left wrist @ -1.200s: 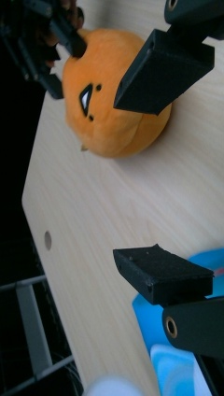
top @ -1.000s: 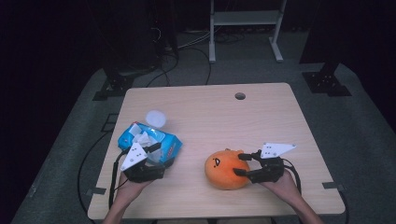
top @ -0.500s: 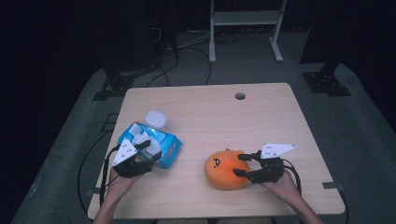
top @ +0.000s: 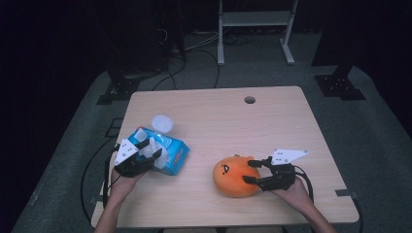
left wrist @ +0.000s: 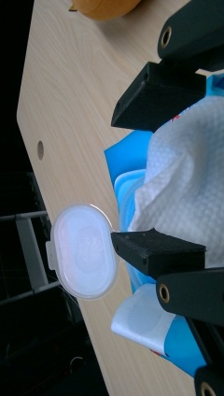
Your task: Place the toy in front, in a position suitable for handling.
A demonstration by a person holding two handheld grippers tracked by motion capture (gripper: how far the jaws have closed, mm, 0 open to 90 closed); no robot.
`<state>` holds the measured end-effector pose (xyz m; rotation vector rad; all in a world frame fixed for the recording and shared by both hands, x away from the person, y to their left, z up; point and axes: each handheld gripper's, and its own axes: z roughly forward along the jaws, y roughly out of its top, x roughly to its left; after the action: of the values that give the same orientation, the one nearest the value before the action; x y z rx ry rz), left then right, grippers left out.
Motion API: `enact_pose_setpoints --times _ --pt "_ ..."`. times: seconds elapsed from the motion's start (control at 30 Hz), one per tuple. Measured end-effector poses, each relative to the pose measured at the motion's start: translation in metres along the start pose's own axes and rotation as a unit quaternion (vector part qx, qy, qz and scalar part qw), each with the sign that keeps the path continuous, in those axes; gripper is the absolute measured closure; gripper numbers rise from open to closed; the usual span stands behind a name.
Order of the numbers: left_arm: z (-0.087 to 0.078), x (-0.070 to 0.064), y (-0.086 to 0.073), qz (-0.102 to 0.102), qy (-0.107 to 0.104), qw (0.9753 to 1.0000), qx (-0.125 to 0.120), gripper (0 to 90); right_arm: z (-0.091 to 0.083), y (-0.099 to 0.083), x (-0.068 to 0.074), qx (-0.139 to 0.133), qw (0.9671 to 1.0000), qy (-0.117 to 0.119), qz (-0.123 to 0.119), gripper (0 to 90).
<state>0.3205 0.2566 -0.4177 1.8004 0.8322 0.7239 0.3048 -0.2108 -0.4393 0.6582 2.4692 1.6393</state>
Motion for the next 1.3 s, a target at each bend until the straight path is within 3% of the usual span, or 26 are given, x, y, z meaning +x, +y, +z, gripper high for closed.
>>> enact_pose_setpoints --times 0.3,0.47,0.87,1.3 --pt "0.005 0.009 0.0 -0.016 0.008 0.9998 0.007 39.4 0.0 0.0 0.0 0.0 1.0 0.001 0.001 36.7" --pt "0.01 0.01 -0.004 -0.012 0.017 0.9996 0.021 46.3 0.0 0.0 0.0 0.0 1.0 0.002 0.0 36.6" --pt "0.014 0.012 -0.011 -0.006 0.027 0.9987 0.043 84.8 0.001 0.0 0.0 -0.002 1.0 0.004 0.001 35.6" --pt "0.006 0.013 -0.003 -0.026 -0.012 0.9994 0.017 86.9 0.001 -0.001 -0.001 -0.006 0.9999 0.009 0.007 35.4"
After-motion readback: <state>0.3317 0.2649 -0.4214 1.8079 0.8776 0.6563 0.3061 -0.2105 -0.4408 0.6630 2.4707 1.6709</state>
